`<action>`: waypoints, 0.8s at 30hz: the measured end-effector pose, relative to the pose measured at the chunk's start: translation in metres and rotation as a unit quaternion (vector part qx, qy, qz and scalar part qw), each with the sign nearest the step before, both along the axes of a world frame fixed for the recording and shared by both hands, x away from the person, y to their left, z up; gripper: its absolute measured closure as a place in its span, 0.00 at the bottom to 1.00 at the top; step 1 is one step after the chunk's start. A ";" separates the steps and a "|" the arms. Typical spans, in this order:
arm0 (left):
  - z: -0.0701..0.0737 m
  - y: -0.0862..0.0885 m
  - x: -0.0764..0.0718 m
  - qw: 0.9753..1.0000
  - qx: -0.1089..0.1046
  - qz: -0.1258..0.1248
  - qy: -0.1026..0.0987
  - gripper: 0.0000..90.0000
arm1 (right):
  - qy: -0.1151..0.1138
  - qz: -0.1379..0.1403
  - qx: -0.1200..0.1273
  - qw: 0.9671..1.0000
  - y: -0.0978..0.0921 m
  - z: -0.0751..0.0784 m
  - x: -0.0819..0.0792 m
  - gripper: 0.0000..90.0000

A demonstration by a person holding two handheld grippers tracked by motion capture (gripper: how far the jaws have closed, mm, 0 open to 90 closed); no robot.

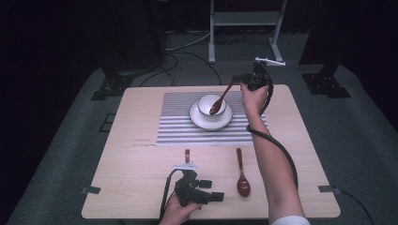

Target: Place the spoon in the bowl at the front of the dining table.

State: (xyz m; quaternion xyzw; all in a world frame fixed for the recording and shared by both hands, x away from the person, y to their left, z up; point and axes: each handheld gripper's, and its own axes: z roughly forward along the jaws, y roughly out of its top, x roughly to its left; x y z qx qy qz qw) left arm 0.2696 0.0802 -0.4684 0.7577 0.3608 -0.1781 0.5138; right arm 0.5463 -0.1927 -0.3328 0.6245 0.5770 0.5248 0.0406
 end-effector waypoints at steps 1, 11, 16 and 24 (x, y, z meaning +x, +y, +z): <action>0.000 0.000 0.000 1.000 0.000 0.000 0.000 0.06 | 0.000 0.000 0.000 1.000 0.000 0.000 0.000 0.92; 0.000 0.000 0.000 1.000 0.001 -0.002 -0.002 0.06 | -0.001 -0.011 0.002 1.000 -0.001 -0.009 0.000 0.92; 0.000 -0.001 0.000 1.000 0.003 -0.004 -0.002 0.06 | 0.013 -0.006 0.001 1.000 -0.003 -0.021 -0.001 0.91; 0.000 -0.001 0.000 1.000 0.004 -0.003 -0.004 0.06 | 0.027 -0.003 0.004 1.000 -0.006 -0.036 -0.002 0.91</action>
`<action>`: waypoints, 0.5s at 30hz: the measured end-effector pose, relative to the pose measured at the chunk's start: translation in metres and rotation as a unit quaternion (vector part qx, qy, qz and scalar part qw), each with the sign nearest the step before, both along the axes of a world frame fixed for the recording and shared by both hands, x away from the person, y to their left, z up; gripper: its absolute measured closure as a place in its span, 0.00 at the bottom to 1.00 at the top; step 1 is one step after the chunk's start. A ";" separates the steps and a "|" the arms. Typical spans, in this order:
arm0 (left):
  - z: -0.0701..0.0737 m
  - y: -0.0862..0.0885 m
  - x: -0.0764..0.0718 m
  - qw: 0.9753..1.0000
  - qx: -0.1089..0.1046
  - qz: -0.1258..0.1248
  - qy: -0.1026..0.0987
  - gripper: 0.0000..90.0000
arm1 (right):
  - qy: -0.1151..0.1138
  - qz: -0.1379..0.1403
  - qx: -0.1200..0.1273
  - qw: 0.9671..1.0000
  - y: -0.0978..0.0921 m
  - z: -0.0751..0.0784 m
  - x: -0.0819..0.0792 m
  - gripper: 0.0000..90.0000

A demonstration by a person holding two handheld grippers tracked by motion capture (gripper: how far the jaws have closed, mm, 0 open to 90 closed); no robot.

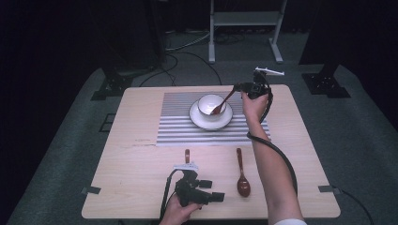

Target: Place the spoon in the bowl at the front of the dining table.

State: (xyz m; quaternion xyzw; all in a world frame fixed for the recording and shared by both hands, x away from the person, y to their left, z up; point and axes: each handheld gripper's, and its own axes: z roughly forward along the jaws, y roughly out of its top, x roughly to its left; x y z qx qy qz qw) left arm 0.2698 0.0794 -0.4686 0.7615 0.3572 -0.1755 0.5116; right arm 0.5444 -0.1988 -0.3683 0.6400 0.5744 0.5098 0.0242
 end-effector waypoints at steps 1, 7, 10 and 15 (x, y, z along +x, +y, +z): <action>0.000 0.000 0.000 1.000 0.000 0.000 0.000 0.06 | 0.000 0.000 0.000 1.000 0.000 0.000 0.000 0.91; 0.000 -0.001 0.000 1.000 -0.001 0.002 -0.001 0.06 | 0.006 0.004 0.002 1.000 -0.002 -0.007 0.000 0.91; 0.000 -0.001 0.000 1.000 -0.002 0.003 -0.001 0.06 | 0.010 0.008 0.003 1.000 -0.003 -0.010 0.000 0.91; 0.000 -0.001 0.001 1.000 -0.003 0.006 -0.001 0.06 | 0.016 0.011 0.006 1.000 -0.007 -0.014 0.001 0.91</action>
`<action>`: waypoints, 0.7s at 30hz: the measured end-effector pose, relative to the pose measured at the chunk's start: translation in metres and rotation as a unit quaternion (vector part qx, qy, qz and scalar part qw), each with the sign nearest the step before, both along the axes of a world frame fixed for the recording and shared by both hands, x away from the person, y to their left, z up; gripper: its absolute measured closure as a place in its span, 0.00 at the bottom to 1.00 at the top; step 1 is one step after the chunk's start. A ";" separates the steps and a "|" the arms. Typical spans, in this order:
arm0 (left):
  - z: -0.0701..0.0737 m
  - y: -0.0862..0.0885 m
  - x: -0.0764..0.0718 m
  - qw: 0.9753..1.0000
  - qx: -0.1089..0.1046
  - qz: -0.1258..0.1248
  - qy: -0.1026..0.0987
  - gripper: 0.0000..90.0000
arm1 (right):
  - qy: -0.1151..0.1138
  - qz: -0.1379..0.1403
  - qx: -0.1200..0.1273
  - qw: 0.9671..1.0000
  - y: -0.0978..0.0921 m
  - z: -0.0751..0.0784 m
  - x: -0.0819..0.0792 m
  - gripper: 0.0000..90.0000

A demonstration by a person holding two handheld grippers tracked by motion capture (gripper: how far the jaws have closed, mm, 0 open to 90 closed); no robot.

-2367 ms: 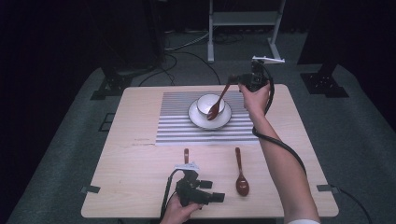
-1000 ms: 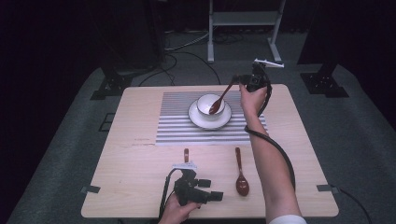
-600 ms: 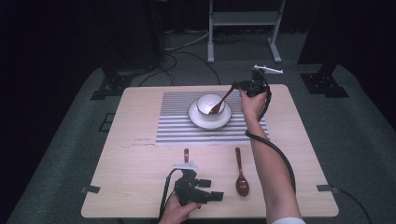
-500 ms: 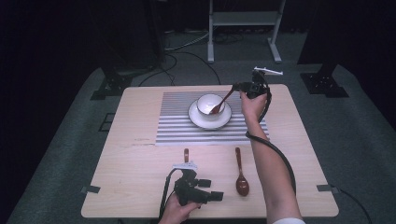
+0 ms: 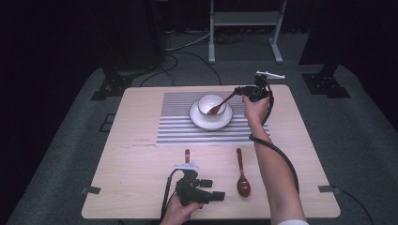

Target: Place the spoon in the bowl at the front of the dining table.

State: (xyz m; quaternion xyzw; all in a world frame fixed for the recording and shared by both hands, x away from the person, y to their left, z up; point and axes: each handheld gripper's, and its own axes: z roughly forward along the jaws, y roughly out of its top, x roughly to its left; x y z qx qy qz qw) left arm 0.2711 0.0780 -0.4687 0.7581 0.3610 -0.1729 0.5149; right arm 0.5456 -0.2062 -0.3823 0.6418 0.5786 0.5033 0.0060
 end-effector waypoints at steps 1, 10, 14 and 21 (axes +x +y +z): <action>0.000 0.000 0.000 1.000 -0.001 0.001 0.002 0.06 | 0.000 0.000 0.000 1.000 0.000 0.000 0.000 0.91; -0.001 -0.001 0.002 1.000 0.001 0.001 0.004 0.06 | 0.011 0.005 0.011 1.000 -0.009 -0.011 0.000 0.89; -0.001 -0.002 0.003 1.000 0.001 -0.002 0.003 0.06 | 0.019 0.011 0.023 0.999 -0.013 -0.015 0.000 0.85; -0.002 0.000 0.003 1.000 0.001 0.000 0.001 0.06 | 0.029 0.033 0.029 0.999 -0.014 -0.019 -0.002 0.79</action>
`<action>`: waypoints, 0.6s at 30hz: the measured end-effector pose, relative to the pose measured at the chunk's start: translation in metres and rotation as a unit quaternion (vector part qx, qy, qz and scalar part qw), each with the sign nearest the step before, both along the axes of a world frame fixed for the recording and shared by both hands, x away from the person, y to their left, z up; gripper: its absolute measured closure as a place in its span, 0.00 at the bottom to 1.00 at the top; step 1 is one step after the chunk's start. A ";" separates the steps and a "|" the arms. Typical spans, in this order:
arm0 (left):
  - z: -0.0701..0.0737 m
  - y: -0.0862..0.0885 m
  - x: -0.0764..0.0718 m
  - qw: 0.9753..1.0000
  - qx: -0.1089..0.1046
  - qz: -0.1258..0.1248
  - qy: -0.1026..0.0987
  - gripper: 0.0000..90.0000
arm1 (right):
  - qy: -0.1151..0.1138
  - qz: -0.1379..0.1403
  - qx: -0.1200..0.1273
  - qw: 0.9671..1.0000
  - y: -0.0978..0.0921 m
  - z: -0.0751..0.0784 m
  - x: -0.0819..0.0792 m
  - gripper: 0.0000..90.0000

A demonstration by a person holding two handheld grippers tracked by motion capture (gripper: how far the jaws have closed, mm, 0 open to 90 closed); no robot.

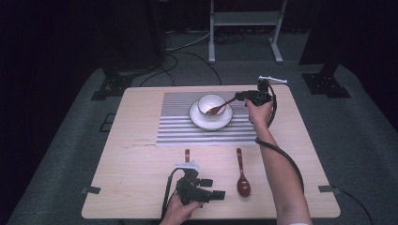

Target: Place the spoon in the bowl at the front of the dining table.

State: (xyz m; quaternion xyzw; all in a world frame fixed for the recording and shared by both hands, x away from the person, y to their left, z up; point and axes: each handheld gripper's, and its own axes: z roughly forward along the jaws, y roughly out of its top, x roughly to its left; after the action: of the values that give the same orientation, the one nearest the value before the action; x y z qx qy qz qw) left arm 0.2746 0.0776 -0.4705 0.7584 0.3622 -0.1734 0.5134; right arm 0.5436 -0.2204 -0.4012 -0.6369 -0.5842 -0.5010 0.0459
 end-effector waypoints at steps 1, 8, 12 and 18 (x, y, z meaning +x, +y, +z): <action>0.000 0.000 0.000 1.000 0.000 0.001 0.000 0.06 | 0.001 0.003 0.000 1.000 0.000 0.000 -0.001 0.78; 0.001 0.001 -0.001 1.000 -0.001 0.004 -0.001 0.06 | 0.006 0.020 0.004 1.000 -0.001 0.000 -0.008 0.75; 0.002 0.001 -0.001 1.000 -0.001 0.006 -0.004 0.06 | 0.008 0.027 0.006 1.000 -0.002 -0.002 -0.011 0.73; 0.003 0.005 0.001 1.000 -0.001 0.012 -0.005 0.06 | 0.013 0.047 0.010 0.999 -0.003 -0.008 -0.019 0.71</action>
State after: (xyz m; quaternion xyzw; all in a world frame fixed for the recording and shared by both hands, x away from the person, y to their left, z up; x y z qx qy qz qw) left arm 0.2751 0.0825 -0.4674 0.7541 0.3686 -0.1635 0.5184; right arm 0.5243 -0.2231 -0.4093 -0.6151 -0.6078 -0.4954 0.0834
